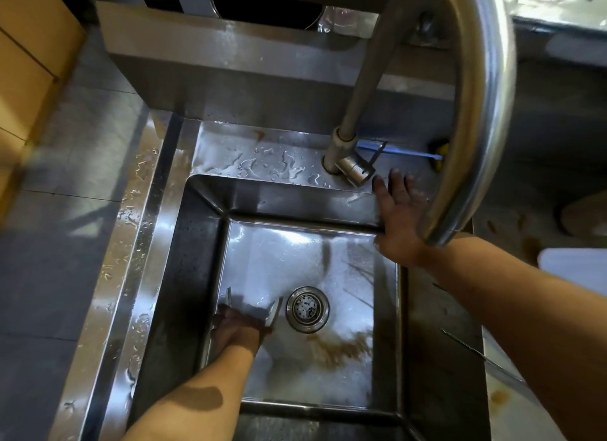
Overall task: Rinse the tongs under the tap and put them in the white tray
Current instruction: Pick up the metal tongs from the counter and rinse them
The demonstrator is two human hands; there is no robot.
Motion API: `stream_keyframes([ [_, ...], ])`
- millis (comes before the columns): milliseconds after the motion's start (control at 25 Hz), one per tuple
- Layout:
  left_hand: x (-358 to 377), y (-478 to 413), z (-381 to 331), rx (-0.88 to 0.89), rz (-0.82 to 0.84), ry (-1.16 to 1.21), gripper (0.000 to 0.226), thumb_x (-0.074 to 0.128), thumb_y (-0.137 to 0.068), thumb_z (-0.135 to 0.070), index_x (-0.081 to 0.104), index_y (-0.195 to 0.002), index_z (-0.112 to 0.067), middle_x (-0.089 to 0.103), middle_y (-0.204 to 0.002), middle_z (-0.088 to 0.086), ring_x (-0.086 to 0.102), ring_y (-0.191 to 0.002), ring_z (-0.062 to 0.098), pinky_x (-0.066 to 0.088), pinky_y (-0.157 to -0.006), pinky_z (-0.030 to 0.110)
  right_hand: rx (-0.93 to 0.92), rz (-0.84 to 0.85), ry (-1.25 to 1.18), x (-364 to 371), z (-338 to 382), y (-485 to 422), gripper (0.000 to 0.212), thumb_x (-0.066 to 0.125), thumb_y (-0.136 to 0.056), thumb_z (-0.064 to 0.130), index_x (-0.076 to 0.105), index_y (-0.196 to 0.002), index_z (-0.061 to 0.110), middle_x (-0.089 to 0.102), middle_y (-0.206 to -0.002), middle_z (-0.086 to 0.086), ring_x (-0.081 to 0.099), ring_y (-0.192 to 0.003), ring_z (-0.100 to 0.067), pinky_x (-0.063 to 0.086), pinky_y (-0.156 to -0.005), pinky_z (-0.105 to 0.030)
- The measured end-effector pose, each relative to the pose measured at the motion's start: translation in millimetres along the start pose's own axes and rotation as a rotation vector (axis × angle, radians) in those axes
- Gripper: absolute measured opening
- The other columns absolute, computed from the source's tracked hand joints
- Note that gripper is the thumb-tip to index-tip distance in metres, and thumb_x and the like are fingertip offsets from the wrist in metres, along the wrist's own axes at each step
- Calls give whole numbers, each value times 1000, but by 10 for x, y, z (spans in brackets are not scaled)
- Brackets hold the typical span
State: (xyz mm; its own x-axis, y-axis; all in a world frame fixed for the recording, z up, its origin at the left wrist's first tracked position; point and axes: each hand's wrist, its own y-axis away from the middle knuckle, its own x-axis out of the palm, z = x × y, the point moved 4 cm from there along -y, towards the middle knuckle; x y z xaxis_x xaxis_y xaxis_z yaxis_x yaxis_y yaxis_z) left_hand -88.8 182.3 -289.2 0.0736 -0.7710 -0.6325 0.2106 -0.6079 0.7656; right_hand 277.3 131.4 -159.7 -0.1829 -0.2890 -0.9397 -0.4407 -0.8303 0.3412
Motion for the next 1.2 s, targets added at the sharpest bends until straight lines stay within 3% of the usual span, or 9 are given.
stream_keyframes([
  [80, -125, 150, -27, 69, -25, -11, 98, 80, -81, -56, 37, -156, -10, 45, -158, 19, 47, -145, 36, 47, -113, 44, 60, 12, 46, -172, 60, 117, 123, 48, -65, 60, -18, -163, 25, -12, -174, -9, 9, -149, -32, 10, -110, -48],
  [200, -444, 524, -250, 304, -95, -84, 69, 64, -90, -60, 54, -144, -18, 56, -150, 13, 55, -138, 32, 49, -111, 39, 59, 121, -33, -385, 139, 209, 118, 63, -84, 45, -29, -158, 30, -21, -173, -7, -23, -152, -28, -22, -110, -43],
  [360, -923, 1092, -668, 692, -224, 108, 67, 72, -93, -41, 50, -153, -20, 50, -158, 6, 43, -146, 28, 39, -116, 36, 49, 212, -204, -681, 285, 424, 108, 66, -95, 29, -16, -165, 26, -29, -171, -6, -21, -158, -32, -9, -124, -37],
  [560, -1666, 1533, -1299, 1039, -529, -74, 84, 71, -91, -40, 36, -164, -15, 26, -174, 12, 26, -158, 35, 20, -129, 44, 77, 232, -265, -1022, 418, 569, 94, 63, -98, 16, -1, -168, 17, -11, -175, -11, -8, -161, -34, 7, -132, -44],
  [680, -1790, 1522, -1563, 1031, -506, -318, 92, 64, -95, -45, 15, -169, -22, 5, -180, 7, 6, -165, 29, 8, -132, 45, 94, 184, -339, -1063, 422, 591, 87, 66, -93, 9, 17, -165, 15, 10, -174, -13, 10, -160, -33, 23, -129, -46],
  [840, -1745, 1470, -1640, 962, -415, -477, 101, 62, -96, -45, -2, -170, -21, -10, -179, 6, -6, -165, 28, 1, -132, 45, 124, 174, -331, -980, 409, 625, 101, 64, -96, 15, -9, -166, 14, -14, -174, -14, -12, -160, -35, 1, -129, -44],
  [1040, -1791, 1555, -1652, 902, -354, -585, 106, 64, -94, -45, -7, -170, -20, -16, -178, 6, -9, -165, 28, 3, -133, 45, 207, 60, -406, -760, 549, 687, 89, 57, -99, 22, 1, -167, 14, -5, -176, -10, -8, -162, -31, 2, -132, -44],
  [1120, -1836, 1587, -1654, 907, -316, -572, 107, 66, -93, -43, -4, -170, -21, -14, -179, 5, -7, -165, 27, 6, -133, 44, 202, 12, -485, -540, 722, 1057, 80, 59, -97, 24, 19, -165, 16, 18, -174, -12, 15, -159, -33, 17, -130, -43],
  [1200, -1876, 1625, -1657, 916, -289, -567, 106, 69, -92, -41, 0, -171, -22, -12, -179, 3, -5, -165, 26, 9, -133, 44, 192, 25, -524, -313, 857, 1603, 64, 59, -91, 25, 46, -153, 15, 51, -153, -12, 46, -141, -34, 40, -117, -43],
])
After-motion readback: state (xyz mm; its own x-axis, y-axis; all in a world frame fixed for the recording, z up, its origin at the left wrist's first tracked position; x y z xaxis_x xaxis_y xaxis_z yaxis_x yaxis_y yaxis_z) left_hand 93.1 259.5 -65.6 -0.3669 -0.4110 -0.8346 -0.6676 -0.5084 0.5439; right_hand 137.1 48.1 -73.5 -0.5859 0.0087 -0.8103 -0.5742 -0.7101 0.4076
